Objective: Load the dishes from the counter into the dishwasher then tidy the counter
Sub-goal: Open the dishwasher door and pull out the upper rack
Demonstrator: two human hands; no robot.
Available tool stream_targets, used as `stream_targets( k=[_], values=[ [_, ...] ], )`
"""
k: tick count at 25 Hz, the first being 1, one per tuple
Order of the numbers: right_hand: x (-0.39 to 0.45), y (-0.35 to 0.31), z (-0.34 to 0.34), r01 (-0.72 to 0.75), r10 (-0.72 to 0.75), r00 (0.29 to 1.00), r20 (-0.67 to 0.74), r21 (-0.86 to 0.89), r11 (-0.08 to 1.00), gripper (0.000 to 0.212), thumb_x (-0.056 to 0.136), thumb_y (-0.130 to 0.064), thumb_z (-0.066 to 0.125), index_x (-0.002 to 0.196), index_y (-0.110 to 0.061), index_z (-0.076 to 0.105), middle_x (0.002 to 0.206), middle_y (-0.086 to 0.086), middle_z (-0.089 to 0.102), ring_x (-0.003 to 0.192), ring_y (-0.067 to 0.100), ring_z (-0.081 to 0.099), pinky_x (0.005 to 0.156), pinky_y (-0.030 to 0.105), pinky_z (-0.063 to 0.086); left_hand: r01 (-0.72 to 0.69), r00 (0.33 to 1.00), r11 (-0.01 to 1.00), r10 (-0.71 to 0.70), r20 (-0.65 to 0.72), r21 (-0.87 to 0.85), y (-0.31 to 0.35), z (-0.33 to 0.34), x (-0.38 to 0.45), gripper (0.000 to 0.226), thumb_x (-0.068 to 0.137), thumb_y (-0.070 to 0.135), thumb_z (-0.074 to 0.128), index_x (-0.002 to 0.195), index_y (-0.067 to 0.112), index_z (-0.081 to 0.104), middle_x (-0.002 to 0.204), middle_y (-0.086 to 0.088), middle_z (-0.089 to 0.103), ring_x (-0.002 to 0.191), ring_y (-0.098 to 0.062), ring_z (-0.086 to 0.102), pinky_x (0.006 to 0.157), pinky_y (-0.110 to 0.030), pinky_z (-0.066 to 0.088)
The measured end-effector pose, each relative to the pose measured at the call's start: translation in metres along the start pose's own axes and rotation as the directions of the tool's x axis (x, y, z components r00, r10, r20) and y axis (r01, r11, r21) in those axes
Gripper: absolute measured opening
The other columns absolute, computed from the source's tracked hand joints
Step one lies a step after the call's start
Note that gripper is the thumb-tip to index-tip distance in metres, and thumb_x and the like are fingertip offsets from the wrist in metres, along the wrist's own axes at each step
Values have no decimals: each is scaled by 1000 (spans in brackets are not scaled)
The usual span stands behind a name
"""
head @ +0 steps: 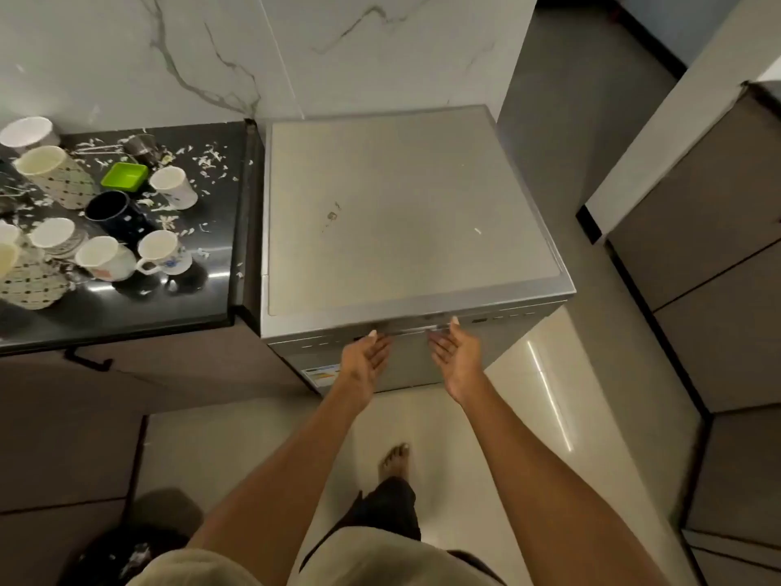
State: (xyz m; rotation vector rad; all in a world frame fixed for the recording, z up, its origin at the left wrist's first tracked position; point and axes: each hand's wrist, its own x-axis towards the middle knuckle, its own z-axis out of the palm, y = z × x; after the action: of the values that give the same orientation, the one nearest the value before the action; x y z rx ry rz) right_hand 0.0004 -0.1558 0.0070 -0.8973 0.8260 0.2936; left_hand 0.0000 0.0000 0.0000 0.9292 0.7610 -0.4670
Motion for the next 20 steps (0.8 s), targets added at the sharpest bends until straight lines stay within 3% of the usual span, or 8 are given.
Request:
stream_targets(
  k=[2, 5, 10, 16, 20],
  values=[
    [12, -3, 1, 17, -14, 1000, -27, 108, 994, 30, 98, -30, 60, 119, -9, 62, 123, 16, 63, 118, 27, 59, 103, 36, 42, 23, 1000, 997, -23, -7, -71, 2, 8, 10, 29, 102, 22, 50, 120, 2, 61, 119, -14, 67, 117, -25, 61, 97, -32, 49],
    [25, -13, 7, -25, 32, 999, -27, 222, 975, 14, 93, -26, 67, 98, -13, 66, 106, 12, 65, 108, 27, 61, 109, 41, 42, 39, 999, 979, -43, -14, -201, 0, 21, 16, 21, 100, 25, 56, 102, 6, 63, 102, -12, 68, 96, -22, 65, 90, -31, 52],
    [42, -13, 8, -50, 50, 999, 5, 268, 962, 18, 96, -23, 64, 104, -8, 63, 103, 11, 67, 102, 24, 65, 100, 36, 51, -1, 998, 911, -23, -52, -412, -10, 31, 27, 20, 98, 24, 58, 90, 6, 63, 87, -9, 65, 88, -20, 63, 93, -34, 51],
    [46, -9, 3, -57, 57, 998, 7, 225, 973, 18, 97, -22, 61, 106, -7, 62, 100, 9, 67, 95, 20, 66, 84, 29, 59, -54, 992, 869, -10, -126, -491, -26, 46, 35, 27, 94, 35, 61, 95, 9, 65, 90, -4, 65, 88, -15, 62, 91, -31, 52],
    [48, -7, 0, -47, 45, 999, 12, 218, 975, 17, 95, -22, 64, 104, -7, 64, 98, 10, 71, 91, 20, 69, 82, 30, 60, -66, 986, 840, -27, -163, -539, -25, 56, 33, 31, 94, 38, 61, 93, 7, 63, 92, -5, 64, 89, -15, 61, 88, -28, 51]
  ],
)
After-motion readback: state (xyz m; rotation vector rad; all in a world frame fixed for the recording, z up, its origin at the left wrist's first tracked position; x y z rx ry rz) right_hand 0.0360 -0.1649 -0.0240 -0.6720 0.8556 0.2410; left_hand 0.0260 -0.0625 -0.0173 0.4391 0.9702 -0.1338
